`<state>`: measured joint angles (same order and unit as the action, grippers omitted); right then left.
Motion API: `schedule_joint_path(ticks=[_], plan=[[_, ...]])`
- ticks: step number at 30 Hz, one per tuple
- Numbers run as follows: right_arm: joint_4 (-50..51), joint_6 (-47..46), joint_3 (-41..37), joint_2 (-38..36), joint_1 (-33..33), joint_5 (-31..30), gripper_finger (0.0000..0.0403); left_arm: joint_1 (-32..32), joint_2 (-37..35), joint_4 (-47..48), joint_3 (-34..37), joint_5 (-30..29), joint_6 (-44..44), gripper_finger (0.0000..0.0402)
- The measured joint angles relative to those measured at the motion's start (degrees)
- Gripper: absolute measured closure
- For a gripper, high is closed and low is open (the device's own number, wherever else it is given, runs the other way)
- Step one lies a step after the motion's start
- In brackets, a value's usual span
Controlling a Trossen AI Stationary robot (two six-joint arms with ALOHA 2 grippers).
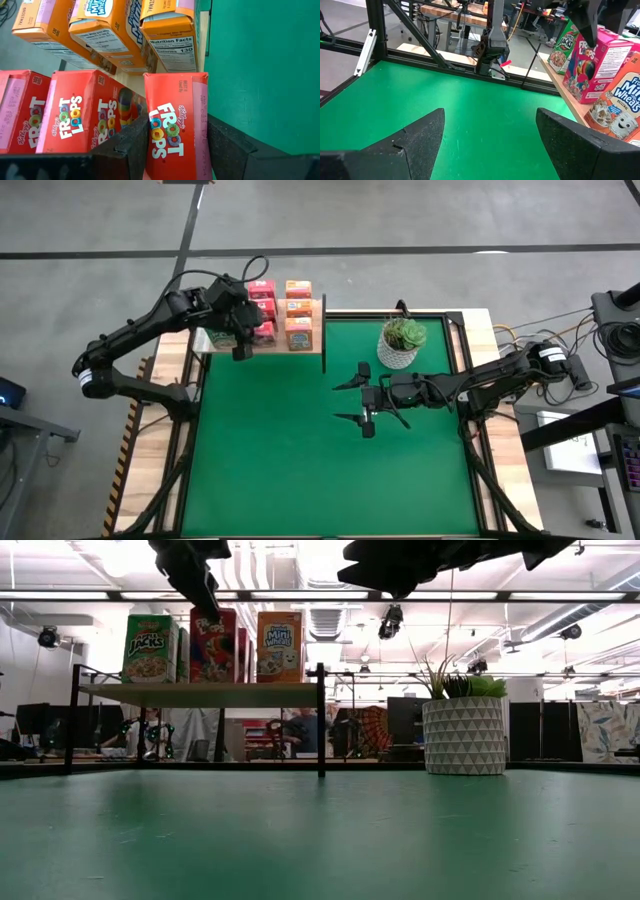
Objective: Stack cereal on shelf
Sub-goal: Put the red cereal box on the shelf aligned with other red cereal boxes
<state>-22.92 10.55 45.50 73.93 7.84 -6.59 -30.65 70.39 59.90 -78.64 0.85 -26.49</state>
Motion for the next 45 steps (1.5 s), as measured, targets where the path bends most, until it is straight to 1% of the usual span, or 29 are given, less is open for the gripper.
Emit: schedule_joint_path(ticks=[13,23,27,30,36,42,45], plan=[[0.00,0.13,0.00,0.00,0.00,0.01,0.0099,-0.27,-0.02,0.15,-0.04,0.18,-0.23,0.0240],[0.00,-0.04,0.00,0.00,0.00,0.02,0.0099,-0.98,-0.04,0.12,-0.06,-0.34,-1.89,0.0177],[0.00,-0.04,0.00,0.00,0.00,0.02,0.0099,-0.98,-0.09,-0.20,-0.08,-0.50,-3.10,0.0164],[0.00,0.00,0.00,0.00,0.00,0.02,0.0099,-0.96,-0.13,-0.27,-0.29,-2.12,-4.34,0.0161],[-0.01,0.13,0.00,0.00,0.00,0.02,0.0099,-0.90,-0.13,1.00,-3.61,-2.44,-4.54,0.0163],[-0.02,0.61,0.00,0.00,0.00,-0.02,0.0099,-0.90,-0.15,7.82,-9.58,-2.45,-4.50,0.0169],[-0.01,0.88,0.00,0.00,0.00,-0.03,0.0099,-0.90,-0.58,9.58,-10.71,-3.20,-4.47,0.0173]])
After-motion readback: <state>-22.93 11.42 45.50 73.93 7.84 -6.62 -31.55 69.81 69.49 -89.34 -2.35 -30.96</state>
